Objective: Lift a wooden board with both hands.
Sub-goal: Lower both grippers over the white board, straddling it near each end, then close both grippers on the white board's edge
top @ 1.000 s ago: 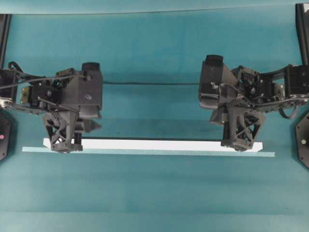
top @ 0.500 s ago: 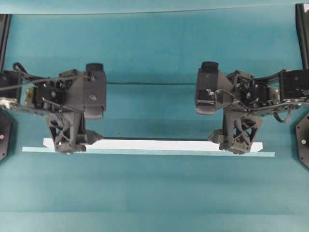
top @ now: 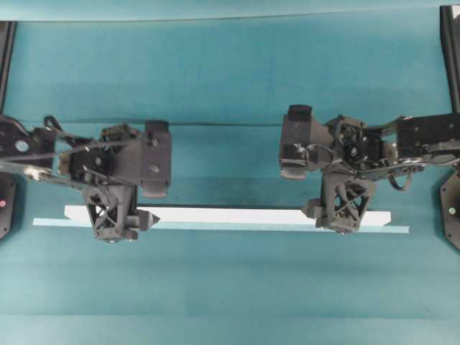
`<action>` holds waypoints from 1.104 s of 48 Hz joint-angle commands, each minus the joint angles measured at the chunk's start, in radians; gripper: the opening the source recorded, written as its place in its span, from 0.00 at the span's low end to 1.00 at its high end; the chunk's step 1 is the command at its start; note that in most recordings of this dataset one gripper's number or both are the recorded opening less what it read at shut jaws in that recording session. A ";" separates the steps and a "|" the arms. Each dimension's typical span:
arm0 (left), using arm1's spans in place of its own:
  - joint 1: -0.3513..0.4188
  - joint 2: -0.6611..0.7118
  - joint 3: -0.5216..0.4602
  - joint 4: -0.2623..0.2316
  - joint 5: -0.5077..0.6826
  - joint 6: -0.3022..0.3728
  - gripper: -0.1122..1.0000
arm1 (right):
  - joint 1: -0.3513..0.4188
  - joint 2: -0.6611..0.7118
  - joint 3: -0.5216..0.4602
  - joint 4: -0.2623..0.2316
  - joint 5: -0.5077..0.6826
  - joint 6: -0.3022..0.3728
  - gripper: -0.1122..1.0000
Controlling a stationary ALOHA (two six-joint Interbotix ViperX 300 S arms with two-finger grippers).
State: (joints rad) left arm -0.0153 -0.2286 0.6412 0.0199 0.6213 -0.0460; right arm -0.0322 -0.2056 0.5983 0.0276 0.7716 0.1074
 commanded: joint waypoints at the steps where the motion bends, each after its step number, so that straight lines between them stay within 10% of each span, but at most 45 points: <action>1: -0.003 0.012 0.005 0.002 -0.023 -0.002 0.99 | 0.011 0.017 0.005 0.000 -0.017 -0.002 0.96; 53: -0.040 0.138 0.141 0.002 -0.236 -0.072 0.99 | 0.067 0.184 0.061 0.009 -0.192 -0.008 0.96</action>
State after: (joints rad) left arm -0.0568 -0.0951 0.7777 0.0184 0.4080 -0.1166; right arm 0.0307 -0.0383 0.6581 0.0337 0.5952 0.1074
